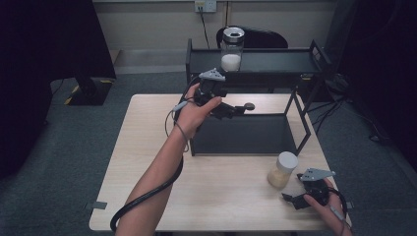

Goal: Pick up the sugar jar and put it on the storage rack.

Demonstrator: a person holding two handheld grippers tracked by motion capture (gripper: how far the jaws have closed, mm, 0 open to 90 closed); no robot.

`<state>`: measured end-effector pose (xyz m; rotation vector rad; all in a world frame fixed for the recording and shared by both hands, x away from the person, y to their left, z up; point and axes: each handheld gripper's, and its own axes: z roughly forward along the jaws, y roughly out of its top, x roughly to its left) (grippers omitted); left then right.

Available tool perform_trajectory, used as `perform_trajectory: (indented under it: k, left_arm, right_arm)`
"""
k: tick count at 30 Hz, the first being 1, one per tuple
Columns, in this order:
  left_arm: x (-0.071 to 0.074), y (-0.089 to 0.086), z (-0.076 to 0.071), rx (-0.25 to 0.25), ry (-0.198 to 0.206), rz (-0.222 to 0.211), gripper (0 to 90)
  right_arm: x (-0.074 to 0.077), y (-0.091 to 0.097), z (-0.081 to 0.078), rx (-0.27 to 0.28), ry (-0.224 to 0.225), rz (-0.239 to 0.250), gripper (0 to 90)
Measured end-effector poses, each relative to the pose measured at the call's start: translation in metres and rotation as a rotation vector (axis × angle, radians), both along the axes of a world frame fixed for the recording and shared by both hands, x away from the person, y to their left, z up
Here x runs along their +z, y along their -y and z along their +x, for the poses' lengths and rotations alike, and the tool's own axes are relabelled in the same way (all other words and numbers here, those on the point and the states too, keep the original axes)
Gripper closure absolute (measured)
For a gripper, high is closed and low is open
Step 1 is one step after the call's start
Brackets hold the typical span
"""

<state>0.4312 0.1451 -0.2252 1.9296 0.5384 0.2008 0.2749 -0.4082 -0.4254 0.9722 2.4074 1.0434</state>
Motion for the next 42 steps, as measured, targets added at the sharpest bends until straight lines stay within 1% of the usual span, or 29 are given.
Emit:
perform_trajectory:
  k: [11, 17, 22, 29, 36, 42]
  left_arm:
    - [-0.022, 0.0, -0.001, -0.025, -0.003, 0.011, 2.6]
    - [-0.036, -0.001, -0.002, -0.037, -0.017, 0.017, 3.0]
    - [-0.047, -0.004, -0.003, -0.035, -0.028, 0.014, 3.0]
    - [-0.063, -0.009, -0.006, -0.042, -0.04, -0.003, 3.0]
    - [-0.076, -0.01, -0.009, -0.05, -0.051, 0.013, 3.0]
    - [-0.089, -0.011, -0.013, -0.057, -0.055, 0.014, 3.0]
  right_arm:
    - [0.0, -0.001, 0.0, 0.001, 0.001, -0.001, 0.0]
    - [0.0, -0.001, 0.0, 0.001, 0.0, -0.001, 0.0]
    - [0.0, -0.001, 0.0, 0.002, 0.001, -0.001, 0.0]
    - [0.0, -0.001, 0.0, 0.003, 0.001, -0.001, 0.0]
    - [0.0, -0.001, 0.001, 0.003, 0.001, -0.002, 0.0]
    - [0.0, -0.002, 0.001, 0.003, 0.001, -0.001, 0.0]
